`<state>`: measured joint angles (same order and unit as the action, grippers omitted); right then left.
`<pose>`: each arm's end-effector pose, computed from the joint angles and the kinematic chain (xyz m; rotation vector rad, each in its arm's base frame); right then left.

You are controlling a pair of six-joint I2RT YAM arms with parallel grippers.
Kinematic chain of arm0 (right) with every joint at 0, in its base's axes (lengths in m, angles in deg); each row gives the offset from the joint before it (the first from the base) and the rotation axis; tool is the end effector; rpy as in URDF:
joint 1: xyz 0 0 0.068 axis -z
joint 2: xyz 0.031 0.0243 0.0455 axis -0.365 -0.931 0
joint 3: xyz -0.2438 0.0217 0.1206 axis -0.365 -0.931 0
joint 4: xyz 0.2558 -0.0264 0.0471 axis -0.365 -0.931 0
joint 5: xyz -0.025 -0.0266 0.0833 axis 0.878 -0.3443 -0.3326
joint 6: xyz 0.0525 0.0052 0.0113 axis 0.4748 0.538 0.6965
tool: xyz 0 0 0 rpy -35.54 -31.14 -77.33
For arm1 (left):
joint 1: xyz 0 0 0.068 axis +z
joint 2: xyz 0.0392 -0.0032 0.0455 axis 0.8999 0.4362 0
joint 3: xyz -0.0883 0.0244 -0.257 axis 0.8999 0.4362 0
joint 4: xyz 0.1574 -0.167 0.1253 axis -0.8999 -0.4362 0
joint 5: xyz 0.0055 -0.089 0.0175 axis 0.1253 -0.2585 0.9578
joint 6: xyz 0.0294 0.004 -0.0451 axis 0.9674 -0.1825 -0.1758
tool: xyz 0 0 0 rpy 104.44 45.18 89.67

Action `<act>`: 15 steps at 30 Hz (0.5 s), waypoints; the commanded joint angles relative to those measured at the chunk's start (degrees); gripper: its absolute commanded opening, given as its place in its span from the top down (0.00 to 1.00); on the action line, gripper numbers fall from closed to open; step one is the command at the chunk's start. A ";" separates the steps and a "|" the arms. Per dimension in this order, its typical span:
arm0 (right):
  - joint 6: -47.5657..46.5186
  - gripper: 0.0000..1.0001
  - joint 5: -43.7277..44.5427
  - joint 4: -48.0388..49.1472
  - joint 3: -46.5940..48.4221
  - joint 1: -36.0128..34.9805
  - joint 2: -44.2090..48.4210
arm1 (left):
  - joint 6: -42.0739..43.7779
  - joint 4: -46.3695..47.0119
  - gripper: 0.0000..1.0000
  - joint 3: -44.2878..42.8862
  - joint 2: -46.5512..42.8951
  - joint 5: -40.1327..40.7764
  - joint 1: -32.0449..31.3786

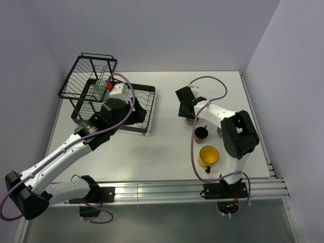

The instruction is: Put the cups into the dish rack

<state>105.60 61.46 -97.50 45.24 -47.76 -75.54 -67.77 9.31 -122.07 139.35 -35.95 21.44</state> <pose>0.3403 0.1557 0.1961 0.2424 2.4774 -0.0090 0.1854 -0.1574 0.3573 -0.0892 2.0340 -0.6120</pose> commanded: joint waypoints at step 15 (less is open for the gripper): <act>-0.06 0.61 2.11 0.30 4.75 0.42 -6.00 | -1.55 2.13 0.28 2.34 -0.98 -1.02 -0.28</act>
<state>105.58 62.27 -97.46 47.16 -47.74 -80.80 -68.40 9.40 -120.37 139.35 -35.99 21.44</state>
